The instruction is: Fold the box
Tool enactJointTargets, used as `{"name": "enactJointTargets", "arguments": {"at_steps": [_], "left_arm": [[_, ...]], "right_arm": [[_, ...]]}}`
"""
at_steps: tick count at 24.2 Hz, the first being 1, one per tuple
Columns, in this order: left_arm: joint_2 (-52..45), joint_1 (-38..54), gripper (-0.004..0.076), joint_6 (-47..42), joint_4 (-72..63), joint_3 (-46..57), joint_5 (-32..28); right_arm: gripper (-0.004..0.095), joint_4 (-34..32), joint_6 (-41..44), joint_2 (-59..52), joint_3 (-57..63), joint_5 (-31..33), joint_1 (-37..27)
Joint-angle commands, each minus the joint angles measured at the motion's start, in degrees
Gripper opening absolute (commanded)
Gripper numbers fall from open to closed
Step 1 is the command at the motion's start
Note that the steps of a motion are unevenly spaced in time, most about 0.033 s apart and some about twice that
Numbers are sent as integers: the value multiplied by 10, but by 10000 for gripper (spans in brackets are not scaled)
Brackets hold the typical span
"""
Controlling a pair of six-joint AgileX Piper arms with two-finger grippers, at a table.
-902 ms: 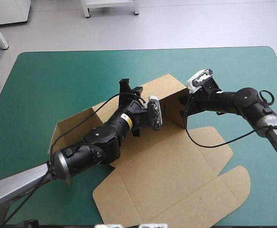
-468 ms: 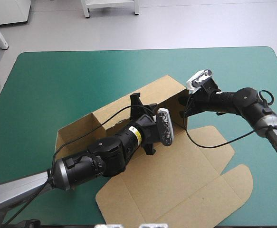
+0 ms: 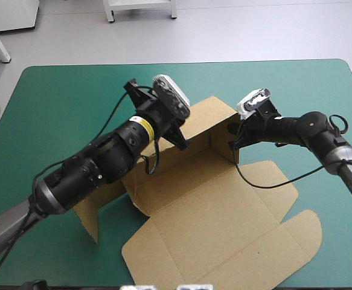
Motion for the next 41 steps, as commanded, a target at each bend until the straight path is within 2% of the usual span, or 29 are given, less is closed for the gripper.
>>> {"name": "enactJointTargets", "arguments": {"at_steps": [1, 10, 16, 20, 22, 24, 26, 28, 30, 33, 37, 41], "left_arm": [[-22, 64, 362, -8, -11, -37, -30], [-31, 287, 316, -8, -160, -44, -28], [-38, 438, 316, 1, -197, -42, 22], [-39, 484, 314, 11, -196, -41, 43], [-39, 506, 310, 23, -220, -27, 37], [-39, 533, 300, 41, -274, 20, 0], [-39, 567, 277, 56, -339, 71, -28], [-39, 605, 270, 86, -417, 126, -46], [-39, 644, 265, 154, -518, 167, -47], [-35, 672, 265, 206, -592, 188, -29], [-21, 685, 263, 217, -601, 189, 18], [-20, 685, 263, 218, -606, 189, 23]], "right_arm": [[-19, 31, 6, -23, -17, -5, 1], [-19, 28, 29, -23, -17, -10, 1], [-19, 24, 32, -23, -17, -12, 1], [-19, 24, 40, -23, -17, -24, 1], [-19, 23, 60, -23, -17, -40, 1], [-19, 15, 93, -23, -18, -70, 1], [-19, -36, 143, -23, -32, -72, 1], [-19, -125, 226, -23, -55, -62, 1], [-19, -200, 306, -23, -89, -35, 1], [-19, -232, 350, -23, -124, 0, 1], [-19, -249, 387, -23, -180, 67, 1], [-19, -337, 466, -23, -257, 170, 1]]}}
